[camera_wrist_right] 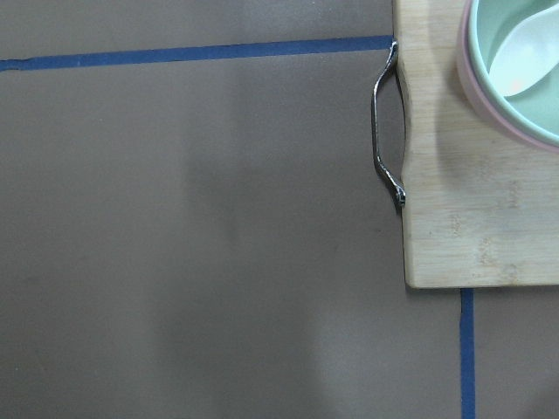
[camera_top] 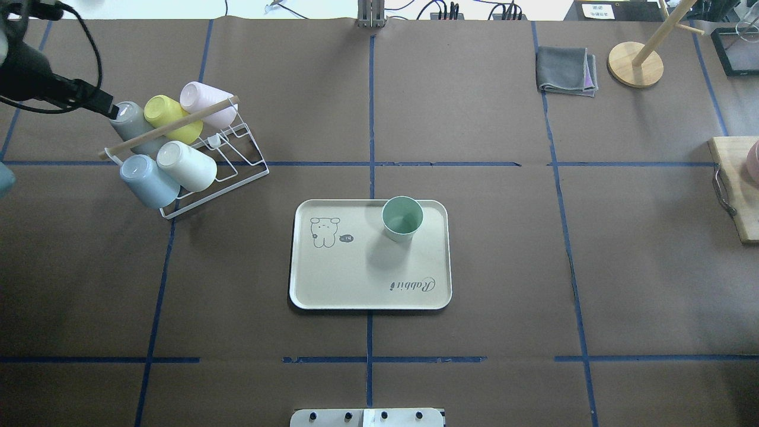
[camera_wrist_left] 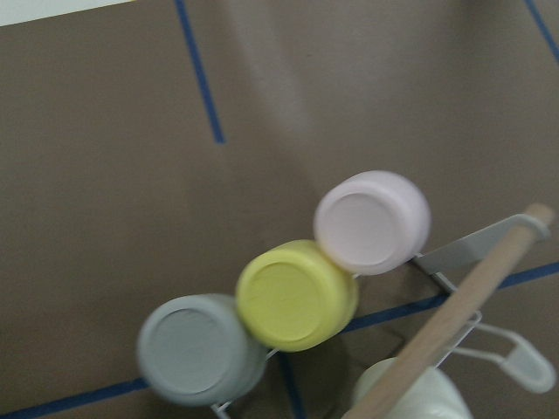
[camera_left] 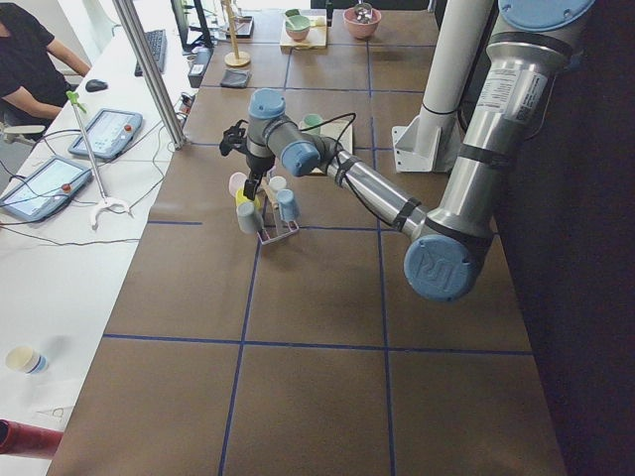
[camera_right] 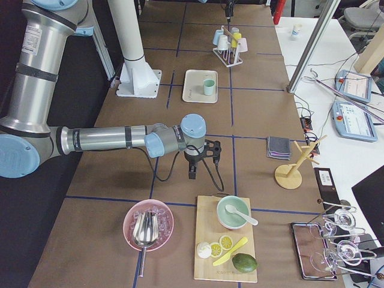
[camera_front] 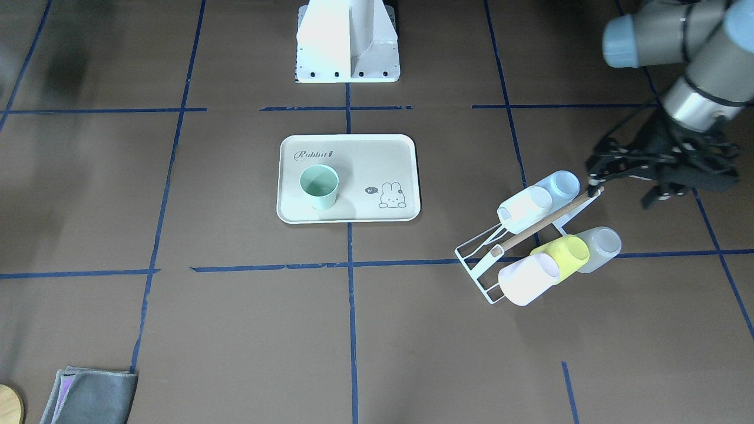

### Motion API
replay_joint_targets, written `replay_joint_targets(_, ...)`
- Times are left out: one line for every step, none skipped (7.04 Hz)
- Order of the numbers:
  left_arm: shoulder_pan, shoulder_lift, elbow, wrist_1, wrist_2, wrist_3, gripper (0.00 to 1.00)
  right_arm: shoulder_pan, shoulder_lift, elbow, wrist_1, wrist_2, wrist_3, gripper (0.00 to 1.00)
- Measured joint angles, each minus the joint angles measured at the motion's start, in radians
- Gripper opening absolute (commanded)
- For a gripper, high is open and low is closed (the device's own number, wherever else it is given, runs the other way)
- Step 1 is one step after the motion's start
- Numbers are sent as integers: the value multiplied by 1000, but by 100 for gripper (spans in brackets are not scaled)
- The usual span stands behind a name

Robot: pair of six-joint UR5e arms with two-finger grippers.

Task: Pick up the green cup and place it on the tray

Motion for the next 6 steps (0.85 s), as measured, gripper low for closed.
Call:
replay_joint_targets(-87, 27, 41, 57, -52, 118, 99, 11, -1, -1, -3, 0, -1, 100)
replay_joint_targets(-178, 41, 94, 141, -97, 270, 100, 31, -2, -1, -12, 1, -1, 100)
replay_joint_targets(-258, 61, 141, 227, -133, 405, 100, 58, -3, 0, -24, 2, -2, 100)
replay_joint_targets(-313, 98, 171, 281, -149, 476, 100, 85, -3, -2, -34, 2, -6, 100)
replay_joint_targets(-366, 138, 192, 305, -154, 503, 100, 109, -2, -7, -54, 2, -34, 100)
replay_joint_targets(-412, 182, 196, 315, -156, 514, 100, 130, 2, -11, -91, 1, -94, 100)
